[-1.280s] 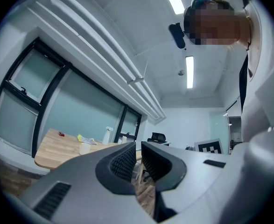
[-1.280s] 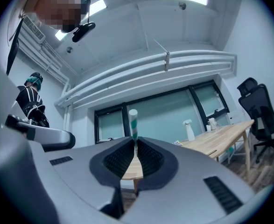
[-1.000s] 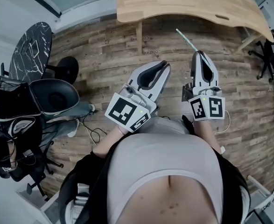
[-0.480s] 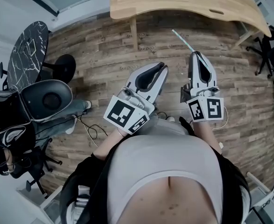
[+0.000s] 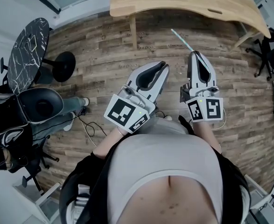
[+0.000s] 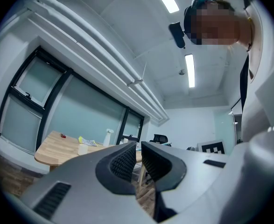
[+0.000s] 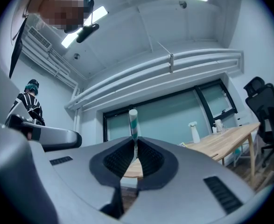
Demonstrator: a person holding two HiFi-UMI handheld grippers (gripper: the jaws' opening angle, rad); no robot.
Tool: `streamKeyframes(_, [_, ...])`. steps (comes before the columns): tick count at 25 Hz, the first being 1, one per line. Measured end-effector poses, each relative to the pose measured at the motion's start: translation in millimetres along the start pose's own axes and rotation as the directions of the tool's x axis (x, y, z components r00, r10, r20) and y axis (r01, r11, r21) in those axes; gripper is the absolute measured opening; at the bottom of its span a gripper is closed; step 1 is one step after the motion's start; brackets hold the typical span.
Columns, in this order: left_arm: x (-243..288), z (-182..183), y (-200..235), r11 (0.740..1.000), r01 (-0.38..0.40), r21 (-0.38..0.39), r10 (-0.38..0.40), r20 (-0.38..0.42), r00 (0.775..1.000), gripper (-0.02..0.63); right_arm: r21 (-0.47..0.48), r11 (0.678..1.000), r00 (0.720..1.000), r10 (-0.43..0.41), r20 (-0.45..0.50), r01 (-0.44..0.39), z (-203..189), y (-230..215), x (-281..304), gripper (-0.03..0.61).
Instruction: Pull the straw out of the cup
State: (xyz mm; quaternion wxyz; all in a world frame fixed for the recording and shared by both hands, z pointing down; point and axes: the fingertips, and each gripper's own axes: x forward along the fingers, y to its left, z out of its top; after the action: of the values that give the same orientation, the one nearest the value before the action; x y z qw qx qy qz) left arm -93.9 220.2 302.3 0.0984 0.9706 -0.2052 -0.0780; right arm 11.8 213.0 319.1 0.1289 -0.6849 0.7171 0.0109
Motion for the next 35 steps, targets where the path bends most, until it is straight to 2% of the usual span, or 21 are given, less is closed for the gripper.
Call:
streamKeyframes(26, [3.2,1.9,-3.2,1.0,0.023,0.01,-0.023,-0.002,1.0,0.023,-0.003,1.0,1.0,-0.008,0.008,0.008,3.1,0.1,-2.2,0.044])
streamKeyframes(35, [0.2,2.6,1.8,0.999,0.034,0.008,-0.034,-0.003,0.999,0.023,-0.033,0.999,1.0,-0.002,0.012,0.002,3.0,8.9,1.0,0.044])
